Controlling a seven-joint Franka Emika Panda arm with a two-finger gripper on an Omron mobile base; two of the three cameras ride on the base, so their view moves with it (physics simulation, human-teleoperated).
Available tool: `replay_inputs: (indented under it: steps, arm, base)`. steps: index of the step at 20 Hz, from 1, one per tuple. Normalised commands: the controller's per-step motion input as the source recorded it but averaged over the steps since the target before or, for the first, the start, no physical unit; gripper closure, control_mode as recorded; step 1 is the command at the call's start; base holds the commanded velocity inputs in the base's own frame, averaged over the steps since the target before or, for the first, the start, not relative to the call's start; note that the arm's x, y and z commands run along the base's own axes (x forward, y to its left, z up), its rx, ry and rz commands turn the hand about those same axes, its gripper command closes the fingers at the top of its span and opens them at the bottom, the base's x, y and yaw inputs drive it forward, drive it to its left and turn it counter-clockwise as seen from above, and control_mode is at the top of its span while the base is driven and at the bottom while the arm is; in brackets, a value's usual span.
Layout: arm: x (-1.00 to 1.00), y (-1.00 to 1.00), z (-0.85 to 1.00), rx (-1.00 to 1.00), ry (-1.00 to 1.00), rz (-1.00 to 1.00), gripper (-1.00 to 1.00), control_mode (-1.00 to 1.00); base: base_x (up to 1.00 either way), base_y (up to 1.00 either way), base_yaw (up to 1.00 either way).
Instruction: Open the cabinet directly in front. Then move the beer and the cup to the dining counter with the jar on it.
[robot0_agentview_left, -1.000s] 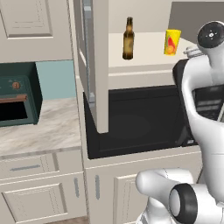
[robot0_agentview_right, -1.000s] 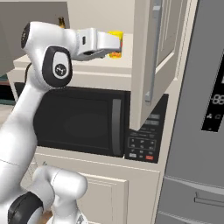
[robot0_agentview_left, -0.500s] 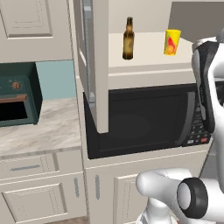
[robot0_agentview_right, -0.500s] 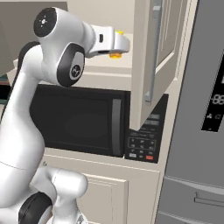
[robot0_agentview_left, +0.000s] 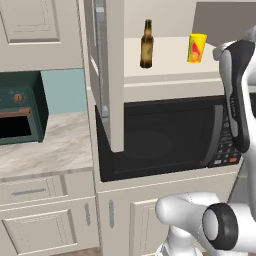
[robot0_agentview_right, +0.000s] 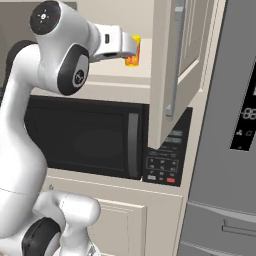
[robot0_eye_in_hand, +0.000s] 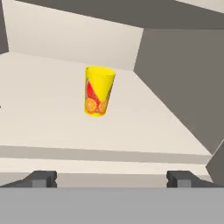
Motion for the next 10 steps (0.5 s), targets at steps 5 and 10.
replay_inputs:
  steps: [5,10]
  arm:
    - [0.0,0.52,-0.04,0.0,0.0,0.07,-1.0,-1.0]
    - [0.18,0.02,-0.05,0.0,0.0,0.0,-1.0,-1.0]
  base:
    - [0.0,0.0,0.0]
    - [0.0,0.0,0.0]
